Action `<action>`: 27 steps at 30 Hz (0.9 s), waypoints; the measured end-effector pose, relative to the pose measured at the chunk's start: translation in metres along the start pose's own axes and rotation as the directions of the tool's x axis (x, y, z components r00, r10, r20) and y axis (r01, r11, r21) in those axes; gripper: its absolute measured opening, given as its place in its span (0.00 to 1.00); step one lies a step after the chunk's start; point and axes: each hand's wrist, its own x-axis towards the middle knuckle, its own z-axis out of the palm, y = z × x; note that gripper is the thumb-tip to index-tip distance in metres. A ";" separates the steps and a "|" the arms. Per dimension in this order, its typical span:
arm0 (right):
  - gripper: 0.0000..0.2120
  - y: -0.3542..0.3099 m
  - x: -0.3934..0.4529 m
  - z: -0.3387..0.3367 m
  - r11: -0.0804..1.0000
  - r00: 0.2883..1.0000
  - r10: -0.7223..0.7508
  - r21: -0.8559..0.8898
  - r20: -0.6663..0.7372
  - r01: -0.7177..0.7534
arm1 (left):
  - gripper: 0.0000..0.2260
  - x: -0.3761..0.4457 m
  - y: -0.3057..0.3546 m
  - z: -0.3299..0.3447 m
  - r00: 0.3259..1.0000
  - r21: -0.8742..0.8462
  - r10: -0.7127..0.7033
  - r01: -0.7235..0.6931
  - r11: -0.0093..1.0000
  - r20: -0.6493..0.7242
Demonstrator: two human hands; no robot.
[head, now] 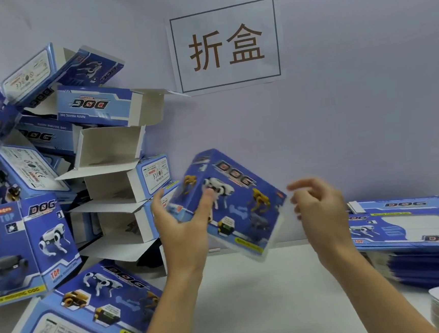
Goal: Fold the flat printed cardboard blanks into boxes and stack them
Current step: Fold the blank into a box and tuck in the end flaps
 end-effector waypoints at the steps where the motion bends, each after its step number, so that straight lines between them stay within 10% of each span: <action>1: 0.11 -0.001 -0.002 -0.001 0.991 0.983 0.129 -0.037 0.132 -0.125 | 0.37 0.001 -0.001 0.000 0.996 -0.023 -0.025 0.023 0.999 -0.085; 6: 0.27 -0.002 -0.014 0.009 0.710 0.499 0.684 -0.330 0.532 -0.622 | 0.30 -0.003 -0.012 0.009 0.937 -0.206 -0.195 0.138 0.969 -0.289; 15: 0.37 0.021 -0.003 0.012 0.699 0.862 0.452 0.508 0.231 -0.503 | 0.32 -0.027 -0.035 0.020 0.818 0.021 -0.519 0.531 0.847 0.247; 20: 0.40 0.038 0.007 -0.016 0.929 0.932 0.301 0.161 0.203 -0.335 | 0.34 -0.017 -0.027 0.007 0.970 0.208 -0.242 0.233 0.950 0.022; 27: 0.43 0.054 -0.020 0.001 0.953 0.774 0.267 -0.035 0.574 -0.302 | 0.30 -0.017 -0.029 0.001 0.988 0.096 -0.138 0.130 0.987 0.076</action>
